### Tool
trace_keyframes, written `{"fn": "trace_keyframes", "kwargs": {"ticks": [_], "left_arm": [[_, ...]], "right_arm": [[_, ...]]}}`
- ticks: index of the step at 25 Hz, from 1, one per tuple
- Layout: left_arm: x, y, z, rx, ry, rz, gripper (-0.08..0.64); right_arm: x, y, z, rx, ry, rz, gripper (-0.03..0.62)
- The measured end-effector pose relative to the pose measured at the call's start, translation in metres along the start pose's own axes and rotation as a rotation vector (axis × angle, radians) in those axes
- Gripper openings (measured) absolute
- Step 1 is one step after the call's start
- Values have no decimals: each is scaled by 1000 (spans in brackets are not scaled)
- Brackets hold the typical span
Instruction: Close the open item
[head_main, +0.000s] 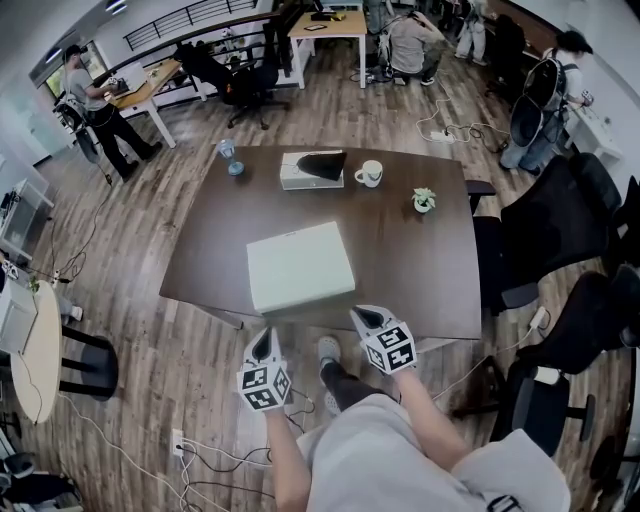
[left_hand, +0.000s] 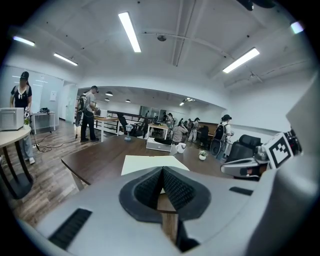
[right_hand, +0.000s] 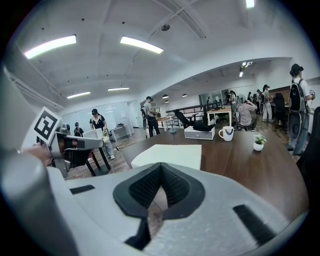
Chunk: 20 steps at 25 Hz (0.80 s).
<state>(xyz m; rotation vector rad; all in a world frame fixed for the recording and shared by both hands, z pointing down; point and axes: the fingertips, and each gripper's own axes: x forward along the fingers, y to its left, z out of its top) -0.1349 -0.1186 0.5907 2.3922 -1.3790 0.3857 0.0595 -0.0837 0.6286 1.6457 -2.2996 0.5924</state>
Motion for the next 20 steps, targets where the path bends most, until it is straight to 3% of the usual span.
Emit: {"fn": "trace_keyframes", "kwargs": {"ticks": [20], "left_arm": [[-5, -2, -11, -10, 7, -3, 5]], "right_arm": [[-4, 2, -8, 11, -1, 6, 5]]}}
